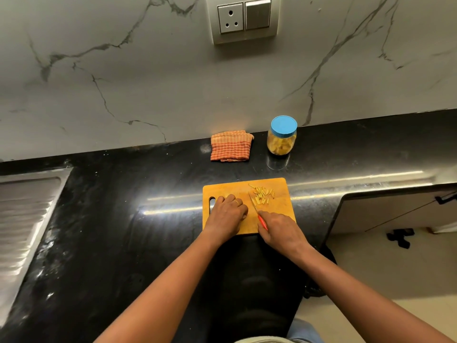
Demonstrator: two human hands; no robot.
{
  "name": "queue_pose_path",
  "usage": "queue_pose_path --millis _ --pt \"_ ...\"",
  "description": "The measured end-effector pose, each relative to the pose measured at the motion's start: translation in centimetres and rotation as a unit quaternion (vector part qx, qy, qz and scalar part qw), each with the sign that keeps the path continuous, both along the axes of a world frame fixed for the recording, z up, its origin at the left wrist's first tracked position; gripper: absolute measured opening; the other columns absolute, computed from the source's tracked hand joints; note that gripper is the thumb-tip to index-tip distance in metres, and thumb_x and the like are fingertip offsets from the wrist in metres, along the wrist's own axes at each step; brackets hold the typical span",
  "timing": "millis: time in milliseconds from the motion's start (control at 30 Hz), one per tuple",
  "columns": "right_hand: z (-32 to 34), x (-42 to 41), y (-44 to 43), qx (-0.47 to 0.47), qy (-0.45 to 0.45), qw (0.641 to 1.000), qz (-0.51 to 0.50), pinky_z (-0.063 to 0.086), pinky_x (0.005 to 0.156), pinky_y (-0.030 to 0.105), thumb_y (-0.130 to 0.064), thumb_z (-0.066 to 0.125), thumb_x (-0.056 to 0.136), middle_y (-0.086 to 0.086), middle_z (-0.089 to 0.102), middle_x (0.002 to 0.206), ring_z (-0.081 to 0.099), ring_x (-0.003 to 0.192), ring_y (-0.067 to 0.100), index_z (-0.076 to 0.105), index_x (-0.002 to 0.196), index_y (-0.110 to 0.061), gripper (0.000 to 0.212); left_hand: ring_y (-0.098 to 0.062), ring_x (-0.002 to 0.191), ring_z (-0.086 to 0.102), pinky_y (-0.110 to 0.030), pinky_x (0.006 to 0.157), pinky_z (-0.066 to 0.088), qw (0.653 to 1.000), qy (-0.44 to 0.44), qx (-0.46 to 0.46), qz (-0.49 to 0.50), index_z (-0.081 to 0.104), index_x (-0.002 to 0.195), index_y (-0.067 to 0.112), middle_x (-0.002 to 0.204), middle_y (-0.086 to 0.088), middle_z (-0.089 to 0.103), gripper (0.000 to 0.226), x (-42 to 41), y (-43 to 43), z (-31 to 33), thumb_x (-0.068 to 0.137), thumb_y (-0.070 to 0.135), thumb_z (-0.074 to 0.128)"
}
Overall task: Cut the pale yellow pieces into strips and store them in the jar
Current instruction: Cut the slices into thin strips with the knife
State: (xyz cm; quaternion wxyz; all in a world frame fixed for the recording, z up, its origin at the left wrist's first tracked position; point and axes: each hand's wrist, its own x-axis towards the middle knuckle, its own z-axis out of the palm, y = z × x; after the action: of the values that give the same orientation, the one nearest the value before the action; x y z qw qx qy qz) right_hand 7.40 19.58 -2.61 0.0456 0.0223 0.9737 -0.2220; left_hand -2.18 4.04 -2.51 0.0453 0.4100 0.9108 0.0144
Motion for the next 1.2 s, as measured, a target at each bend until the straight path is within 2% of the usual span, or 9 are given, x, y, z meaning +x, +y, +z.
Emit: queue_pose_path --millis 100,267,433,533,667,767,833,967,1200 --pt "0.0 0.1 0.1 -0.004 -0.008 1.000 -0.006 0.050 0.087 0.034 -0.034 0.045 0.099 0.005 0.066 0.118 0.062 0.103 0.023 0.048 0.139 -0.017 0.044 -0.021 0.102 0.050 -0.035 0.082 0.034 0.999 -0.010 0.053 0.005 0.066 0.106 0.025 0.108 0.005 0.064 0.019 -0.1 -2.7 -0.1 0.095 0.030 0.052" --pt "-0.2 0.2 0.0 -0.007 -0.005 1.000 -0.007 0.052 0.082 0.037 -0.034 0.046 0.099 0.006 0.068 0.110 0.063 0.097 0.025 0.052 0.135 -0.017 0.040 -0.023 0.089 0.056 -0.034 0.074 0.042 0.989 -0.044 0.105 0.091 0.073 0.093 0.024 0.092 0.005 0.069 0.010 -1.0 -7.7 -0.3 0.085 0.026 0.068" --pt "-0.5 0.2 0.0 -0.017 0.002 1.000 -0.011 0.053 0.078 0.036 -0.036 0.046 0.098 0.005 0.069 0.105 0.065 0.092 0.023 0.054 0.132 -0.018 0.039 -0.015 0.091 0.053 -0.032 0.077 0.045 0.984 -0.107 0.099 0.098 0.075 0.102 0.027 0.094 0.010 0.070 0.016 -0.8 -8.5 0.0 0.090 0.030 0.065" --pt "-0.3 0.1 0.0 -0.015 0.003 1.000 -0.014 0.053 0.082 0.037 -0.035 0.047 0.099 0.005 0.069 0.109 0.064 0.095 0.023 0.052 0.135 -0.017 0.041 -0.014 0.090 0.054 -0.030 0.074 0.045 0.974 -0.132 0.116 0.141 0.074 0.099 0.029 0.092 0.007 0.068 0.014 -1.4 -8.6 -0.1 0.091 0.028 0.062" --pt "-0.3 0.1 0.1 -0.007 0.012 1.000 -0.018 0.054 0.082 0.038 -0.036 0.048 0.098 0.005 0.069 0.111 0.065 0.095 0.023 0.051 0.138 -0.017 0.044 -0.013 0.088 0.053 -0.027 0.069 0.039 0.969 -0.135 0.139 0.154 0.074 0.091 0.027 0.090 0.011 0.069 0.012 -2.4 -8.0 0.5 0.090 0.024 0.062" --pt "-0.5 0.1 0.1 -0.011 0.025 0.999 -0.023 0.055 0.080 0.038 -0.037 0.050 0.097 0.005 0.069 0.111 0.066 0.094 0.024 0.050 0.139 -0.017 0.047 -0.011 0.087 0.055 -0.029 0.073 0.047 0.965 -0.136 0.151 0.162 0.074 0.097 0.029 0.094 0.011 0.069 0.012 -2.9 -7.2 0.8 0.086 0.027 0.068" --pt "-0.5 0.1 0.2 -0.011 0.021 1.000 -0.020 0.054 0.083 0.037 -0.037 0.050 0.097 0.005 0.069 0.114 0.065 0.097 0.023 0.050 0.140 -0.016 0.047 -0.007 0.085 0.055 -0.029 0.075 0.050 0.967 -0.147 0.145 0.146 0.073 0.101 0.032 0.097 0.011 0.069 0.017 -2.9 -6.4 1.0 0.083 0.029 0.071" --pt "-0.7 0.4 0.2 -0.012 0.024 1.000 0.012 0.053 0.084 0.034 -0.037 0.049 0.098 0.004 0.068 0.117 0.065 0.099 0.022 0.050 0.139 -0.017 0.046 -0.008 0.095 0.055 -0.024 0.073 0.044 0.977 -0.150 0.088 0.120 0.070 0.111 0.035 0.100 0.012 0.068 0.032 -2.5 -4.6 1.2 0.080 0.039 0.075" --pt "-1.3 0.9 0.4 -0.018 0.021 0.999 0.035 0.054 0.085 0.033 -0.041 0.045 0.099 0.001 0.068 0.117 0.065 0.099 0.018 0.051 0.138 -0.020 0.045 -0.011 0.096 0.059 -0.023 0.071 0.041 0.983 -0.115 0.073 0.127 0.072 0.110 0.035 0.104 0.012 0.068 0.027 -2.7 -3.5 0.2 0.086 0.046 0.067"
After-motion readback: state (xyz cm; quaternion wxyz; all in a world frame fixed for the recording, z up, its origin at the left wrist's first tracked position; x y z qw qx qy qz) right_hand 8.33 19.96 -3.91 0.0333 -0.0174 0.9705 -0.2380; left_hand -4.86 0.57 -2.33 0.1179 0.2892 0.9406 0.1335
